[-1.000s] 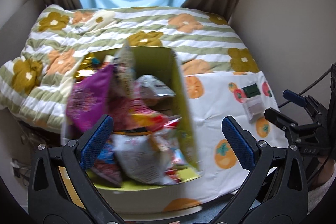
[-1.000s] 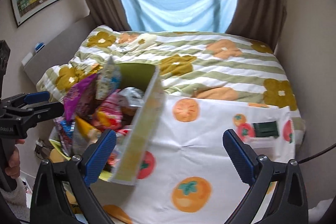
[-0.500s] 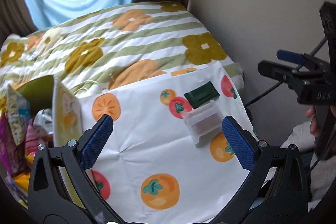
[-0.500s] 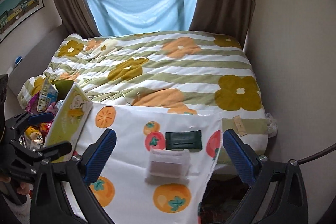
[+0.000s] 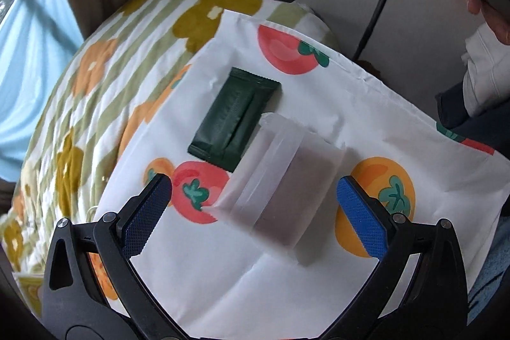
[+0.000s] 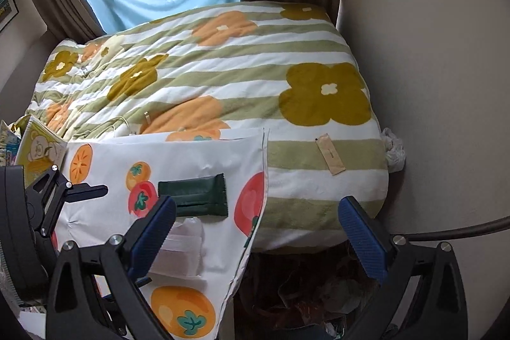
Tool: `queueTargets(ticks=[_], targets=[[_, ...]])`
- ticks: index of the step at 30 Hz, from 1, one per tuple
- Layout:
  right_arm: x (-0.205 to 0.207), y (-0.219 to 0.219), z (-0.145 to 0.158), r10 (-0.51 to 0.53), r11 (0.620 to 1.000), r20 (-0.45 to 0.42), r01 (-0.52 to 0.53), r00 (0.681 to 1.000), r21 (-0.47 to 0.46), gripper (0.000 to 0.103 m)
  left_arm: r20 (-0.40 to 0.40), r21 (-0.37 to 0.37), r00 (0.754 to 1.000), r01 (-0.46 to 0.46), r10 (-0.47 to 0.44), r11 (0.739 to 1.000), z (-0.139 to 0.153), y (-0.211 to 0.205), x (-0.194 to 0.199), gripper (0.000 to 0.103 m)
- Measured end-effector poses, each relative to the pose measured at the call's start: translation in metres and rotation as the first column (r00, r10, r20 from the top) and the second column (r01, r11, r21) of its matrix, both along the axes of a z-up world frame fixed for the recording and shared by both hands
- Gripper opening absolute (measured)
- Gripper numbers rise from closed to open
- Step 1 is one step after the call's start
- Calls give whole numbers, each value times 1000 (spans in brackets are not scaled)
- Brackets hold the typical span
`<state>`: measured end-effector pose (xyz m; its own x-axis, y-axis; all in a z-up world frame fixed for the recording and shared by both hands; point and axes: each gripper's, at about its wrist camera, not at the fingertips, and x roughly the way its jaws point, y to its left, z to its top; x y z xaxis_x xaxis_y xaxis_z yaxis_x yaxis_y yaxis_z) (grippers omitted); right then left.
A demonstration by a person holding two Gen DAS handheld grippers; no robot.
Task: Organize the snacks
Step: 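Grasp the translucent white pack with the left tool while the right grasps the dark green bar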
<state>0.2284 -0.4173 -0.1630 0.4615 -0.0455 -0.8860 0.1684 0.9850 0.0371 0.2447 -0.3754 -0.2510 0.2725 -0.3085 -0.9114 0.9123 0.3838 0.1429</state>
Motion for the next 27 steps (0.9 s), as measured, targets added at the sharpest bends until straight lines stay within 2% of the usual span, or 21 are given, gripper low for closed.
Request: queueTargets(ticks=[3, 7, 9, 13, 16, 22, 27], targets=[[5, -1, -14, 4, 1000, -24, -4, 1000, 2, 101, -22, 15, 999, 32, -32, 999, -16, -7, 0, 101], [13, 1, -26, 7, 1000, -41, -6, 999, 17, 101, -80, 7, 996, 36, -35, 999, -29, -8, 3, 86], [16, 1, -29, 8, 1000, -43, -7, 999, 18, 101, -88, 12, 995, 43, -41, 999, -34, -9, 2, 84], [23, 9, -31, 21, 1000, -42, -21, 999, 4, 101, -91, -5, 995, 40, -41, 999, -35, -5, 3, 77], [29, 17, -35, 45, 999, -50, -46, 998, -2, 101, -104, -12, 994, 26, -27, 1000, -34, 3, 8, 75], [41, 35, -46, 89, 996, -69, -89, 994, 6, 101, -115, 18, 991, -67, 68, 998, -35, 27, 22, 74], [50, 53, -58, 119, 993, -88, -118, 989, 16, 101, -123, 34, 974, -189, 192, 981, -35, 63, 40, 74]])
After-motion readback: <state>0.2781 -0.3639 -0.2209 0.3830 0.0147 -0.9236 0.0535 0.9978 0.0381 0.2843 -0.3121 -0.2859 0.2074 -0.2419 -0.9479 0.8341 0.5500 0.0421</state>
